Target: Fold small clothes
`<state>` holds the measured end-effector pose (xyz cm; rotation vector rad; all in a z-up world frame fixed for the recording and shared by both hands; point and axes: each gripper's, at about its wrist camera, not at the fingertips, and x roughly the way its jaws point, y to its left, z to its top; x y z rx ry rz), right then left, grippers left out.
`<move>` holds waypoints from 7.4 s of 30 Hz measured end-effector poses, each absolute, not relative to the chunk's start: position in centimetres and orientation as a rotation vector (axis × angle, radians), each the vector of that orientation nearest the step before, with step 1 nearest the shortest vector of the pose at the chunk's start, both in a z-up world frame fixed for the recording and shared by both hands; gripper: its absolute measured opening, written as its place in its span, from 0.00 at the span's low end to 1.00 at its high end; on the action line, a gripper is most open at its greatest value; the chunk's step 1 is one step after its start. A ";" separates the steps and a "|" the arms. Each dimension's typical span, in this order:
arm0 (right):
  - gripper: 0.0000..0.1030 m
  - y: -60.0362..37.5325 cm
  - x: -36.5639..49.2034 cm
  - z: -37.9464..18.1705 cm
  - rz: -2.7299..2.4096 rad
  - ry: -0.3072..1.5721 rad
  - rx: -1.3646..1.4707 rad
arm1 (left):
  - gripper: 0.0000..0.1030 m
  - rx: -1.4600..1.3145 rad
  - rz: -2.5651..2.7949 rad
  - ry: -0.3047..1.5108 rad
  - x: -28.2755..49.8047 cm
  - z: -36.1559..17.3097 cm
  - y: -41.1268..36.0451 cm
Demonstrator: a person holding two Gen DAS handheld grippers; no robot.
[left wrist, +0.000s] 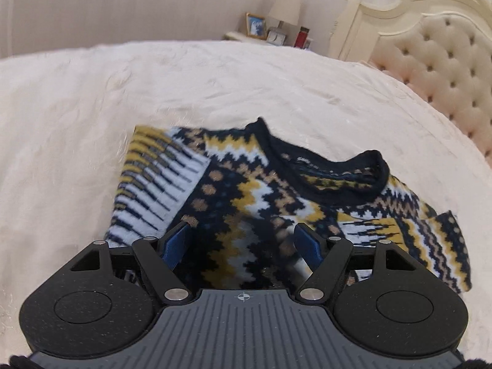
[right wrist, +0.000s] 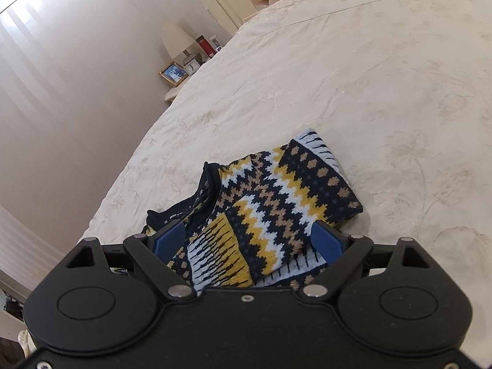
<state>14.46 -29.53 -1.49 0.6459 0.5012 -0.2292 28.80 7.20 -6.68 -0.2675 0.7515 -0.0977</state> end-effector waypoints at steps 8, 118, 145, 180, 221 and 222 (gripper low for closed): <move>0.88 -29.4 14.7 -1.6 -0.226 0.507 0.649 | 0.31 -0.279 -0.169 0.699 28.5 -6.9 7.9; 0.96 -30.2 11.5 -3.9 -0.249 0.700 0.443 | 0.76 -0.071 -0.224 0.822 13.1 -4.1 11.9; 0.95 -22.1 6.6 -7.0 -0.066 1.392 0.219 | 0.77 -0.087 -0.286 1.062 5.2 -7.1 11.9; 0.16 -24.0 5.6 -6.7 0.119 0.965 0.503 | 0.59 -0.261 -0.282 1.157 6.0 -8.1 12.8; 0.17 -28.0 6.0 -7.3 0.049 0.730 0.753 | 0.08 -0.454 -0.256 0.784 9.2 -1.7 15.6; 0.17 -28.3 6.0 -7.4 0.036 0.731 0.761 | 0.08 -0.464 -0.253 0.780 9.8 -1.7 15.8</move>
